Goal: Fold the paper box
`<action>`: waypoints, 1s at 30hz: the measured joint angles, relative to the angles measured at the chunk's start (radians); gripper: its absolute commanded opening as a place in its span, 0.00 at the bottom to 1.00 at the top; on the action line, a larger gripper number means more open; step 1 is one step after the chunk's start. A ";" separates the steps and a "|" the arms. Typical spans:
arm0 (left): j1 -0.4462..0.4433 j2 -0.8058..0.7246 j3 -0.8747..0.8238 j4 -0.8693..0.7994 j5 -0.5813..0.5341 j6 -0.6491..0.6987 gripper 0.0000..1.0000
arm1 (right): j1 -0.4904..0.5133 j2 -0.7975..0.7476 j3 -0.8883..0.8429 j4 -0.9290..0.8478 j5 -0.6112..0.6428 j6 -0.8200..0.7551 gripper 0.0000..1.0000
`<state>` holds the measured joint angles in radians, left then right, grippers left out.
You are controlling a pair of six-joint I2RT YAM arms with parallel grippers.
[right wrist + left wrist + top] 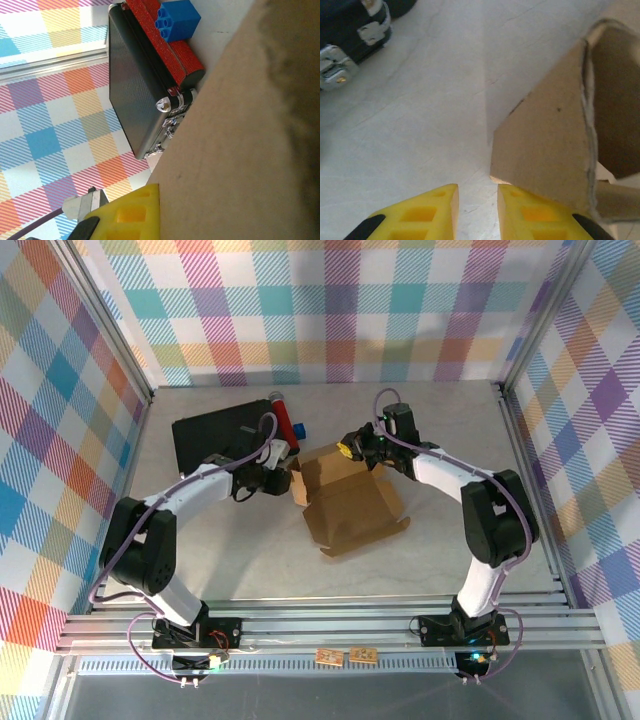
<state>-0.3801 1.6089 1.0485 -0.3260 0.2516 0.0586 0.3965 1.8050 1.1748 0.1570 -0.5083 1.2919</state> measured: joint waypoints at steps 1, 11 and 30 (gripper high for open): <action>-0.005 -0.005 -0.013 0.018 0.008 0.004 0.28 | -0.005 0.007 0.000 0.009 -0.013 -0.002 0.00; -0.068 -0.023 -0.064 0.105 0.047 0.013 0.32 | -0.029 0.034 0.000 0.043 -0.095 -0.037 0.00; -0.120 -0.071 -0.121 0.203 0.012 -0.065 0.35 | -0.029 0.035 0.002 0.037 -0.106 -0.044 0.00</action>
<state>-0.5003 1.5379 0.9279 -0.1230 0.2634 -0.0067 0.3672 1.8397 1.1767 0.1940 -0.6147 1.2480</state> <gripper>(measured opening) 0.350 0.044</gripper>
